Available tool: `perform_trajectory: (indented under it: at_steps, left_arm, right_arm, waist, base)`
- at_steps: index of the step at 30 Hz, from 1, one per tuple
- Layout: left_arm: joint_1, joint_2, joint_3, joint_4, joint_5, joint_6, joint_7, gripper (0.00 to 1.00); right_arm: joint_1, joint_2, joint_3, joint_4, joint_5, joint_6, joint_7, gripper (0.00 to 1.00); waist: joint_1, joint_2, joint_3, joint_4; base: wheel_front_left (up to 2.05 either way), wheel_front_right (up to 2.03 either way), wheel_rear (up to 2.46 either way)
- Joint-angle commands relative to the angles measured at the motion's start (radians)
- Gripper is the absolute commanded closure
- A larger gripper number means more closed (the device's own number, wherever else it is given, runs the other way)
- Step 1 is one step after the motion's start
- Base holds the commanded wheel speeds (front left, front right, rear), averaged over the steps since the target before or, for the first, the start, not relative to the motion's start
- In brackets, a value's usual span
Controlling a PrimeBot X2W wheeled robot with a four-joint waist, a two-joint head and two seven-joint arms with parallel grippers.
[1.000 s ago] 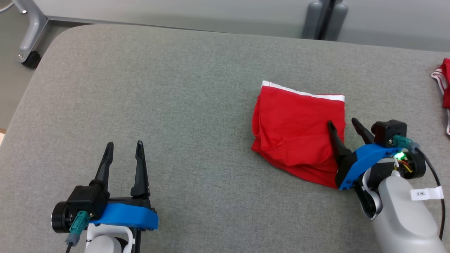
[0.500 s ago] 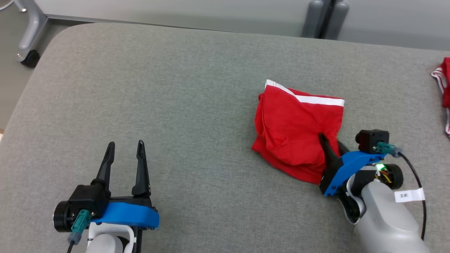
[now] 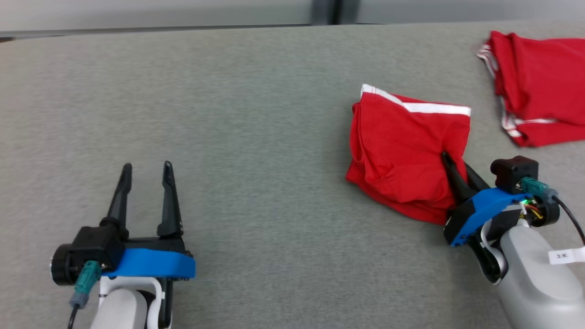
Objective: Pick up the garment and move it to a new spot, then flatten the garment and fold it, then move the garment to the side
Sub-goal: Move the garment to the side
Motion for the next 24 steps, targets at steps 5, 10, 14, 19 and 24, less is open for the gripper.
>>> perform_trajectory:
  at_steps: [5,10,14,19,24]
  left_arm:
    - [-0.046,0.025,0.012,-0.024,0.009,0.006,0.005,0.0]
    - [-0.074,0.031,0.007,-0.038,0.01,0.011,0.009,0.0]
    - [-0.085,0.036,0.003,-0.042,0.009,0.009,0.01,0.0]
    - [-0.096,0.041,-0.001,-0.051,0.009,0.01,0.011,0.0]
    - [-0.103,0.037,-0.006,-0.062,0.008,0.015,0.01,0.0]
  right_arm:
    - [0.048,-0.062,-0.001,-0.108,0.006,0.0,0.015,1.0]
    - [0.049,-0.092,-0.025,-0.183,-0.004,0.0,0.03,1.0]
    - [-0.005,-0.114,-0.022,-0.223,-0.025,0.0,0.045,1.0]
    - [-0.095,-0.173,-0.029,-0.247,-0.044,0.0,0.084,1.0]
    - [-0.157,-0.256,-0.05,-0.25,-0.048,0.0,0.124,1.0]
  waist:
    - [0.0,0.0,0.033,-0.083]
    - [0.0,0.0,0.06,-0.103]
    - [0.0,0.0,0.076,-0.101]
    - [0.0,0.0,0.103,-0.085]
    - [0.0,0.0,0.128,-0.059]
  base:
    - [0.0,0.0,0.0]
    - [0.0,0.0,0.0]
    - [0.0,0.0,0.0]
    - [0.0,0.0,0.0]
    - [0.0,0.0,0.0]
